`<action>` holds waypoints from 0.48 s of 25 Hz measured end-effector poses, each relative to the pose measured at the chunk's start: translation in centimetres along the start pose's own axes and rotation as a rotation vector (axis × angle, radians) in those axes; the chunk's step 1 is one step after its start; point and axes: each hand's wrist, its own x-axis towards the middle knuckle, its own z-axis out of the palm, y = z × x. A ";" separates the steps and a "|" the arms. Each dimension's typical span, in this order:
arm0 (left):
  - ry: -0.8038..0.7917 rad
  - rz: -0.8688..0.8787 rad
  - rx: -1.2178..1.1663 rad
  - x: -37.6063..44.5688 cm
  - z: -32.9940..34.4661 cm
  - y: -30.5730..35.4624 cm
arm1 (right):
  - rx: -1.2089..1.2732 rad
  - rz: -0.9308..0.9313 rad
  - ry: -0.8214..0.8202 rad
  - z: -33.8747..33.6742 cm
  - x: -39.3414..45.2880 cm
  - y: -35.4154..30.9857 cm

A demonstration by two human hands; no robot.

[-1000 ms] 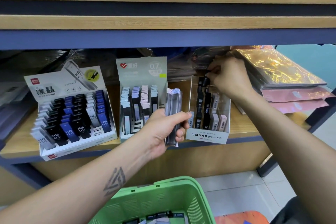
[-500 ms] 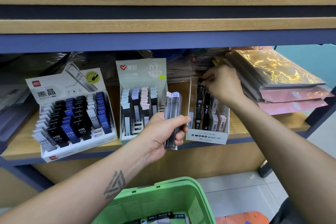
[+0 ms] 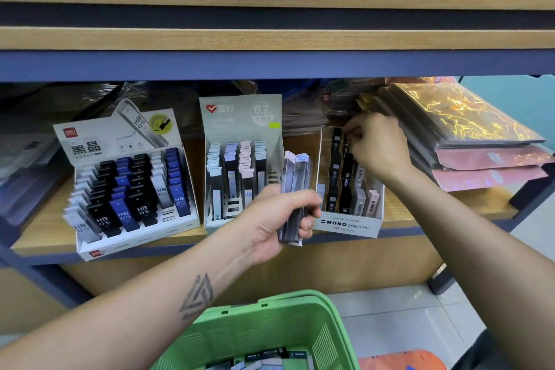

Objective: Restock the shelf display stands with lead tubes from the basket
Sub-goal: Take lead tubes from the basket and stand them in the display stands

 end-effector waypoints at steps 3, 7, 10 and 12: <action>-0.060 -0.057 -0.100 -0.6 0.0 0.2 | 0.075 -0.058 0.036 -1.6 -1.3 -1.4; -0.090 -0.040 -0.101 -2.0 -0.4 0.4 | 0.620 0.068 -0.437 -2.8 -4.2 -4.5; -0.098 -0.006 -0.089 -3.4 -0.7 0.7 | 0.932 0.198 -0.702 -2.3 -5.9 -5.2; -0.113 0.004 -0.096 -4.4 -0.9 0.9 | 1.075 0.227 -0.722 -2.0 -6.0 -5.3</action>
